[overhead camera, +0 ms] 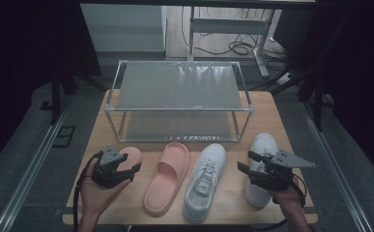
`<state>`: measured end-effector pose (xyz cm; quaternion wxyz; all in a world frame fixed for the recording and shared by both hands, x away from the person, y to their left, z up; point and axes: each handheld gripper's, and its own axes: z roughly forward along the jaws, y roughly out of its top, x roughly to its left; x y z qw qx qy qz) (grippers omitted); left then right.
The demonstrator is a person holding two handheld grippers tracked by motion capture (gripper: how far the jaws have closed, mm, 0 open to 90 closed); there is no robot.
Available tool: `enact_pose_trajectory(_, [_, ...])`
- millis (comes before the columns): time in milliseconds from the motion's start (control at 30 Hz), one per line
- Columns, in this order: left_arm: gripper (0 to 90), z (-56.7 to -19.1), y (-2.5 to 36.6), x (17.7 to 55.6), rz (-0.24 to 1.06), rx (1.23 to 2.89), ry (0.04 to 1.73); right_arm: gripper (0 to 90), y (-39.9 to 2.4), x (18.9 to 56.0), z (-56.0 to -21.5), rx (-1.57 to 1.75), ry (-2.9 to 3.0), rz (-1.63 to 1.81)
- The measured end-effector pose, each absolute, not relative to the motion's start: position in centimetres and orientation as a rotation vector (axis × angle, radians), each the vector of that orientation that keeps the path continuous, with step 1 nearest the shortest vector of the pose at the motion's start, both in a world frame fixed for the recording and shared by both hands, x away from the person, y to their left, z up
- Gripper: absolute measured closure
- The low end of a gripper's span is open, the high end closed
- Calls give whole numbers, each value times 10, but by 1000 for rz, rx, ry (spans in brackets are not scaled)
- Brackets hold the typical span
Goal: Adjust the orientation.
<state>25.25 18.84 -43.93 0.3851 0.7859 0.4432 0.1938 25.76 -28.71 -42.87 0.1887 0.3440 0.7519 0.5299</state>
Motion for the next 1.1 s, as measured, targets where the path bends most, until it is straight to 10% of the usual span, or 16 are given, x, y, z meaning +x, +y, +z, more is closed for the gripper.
enact_pose_trajectory(367, [536, -448, 199, 245, 444, 1951, 1167, 408, -278, 261, -427, 962, 2141, 1457])
enact_pose_trajectory(767, [880, -451, 201, 232, 436, 1984, 1151, 409, -264, 268, -430, 962, 2197, 1412])
enact_pose_trajectory(1100, [900, -458, 202, 221, 424, 2007, 1199, 409, -267, 268, -429, 986, 2182, 1406])
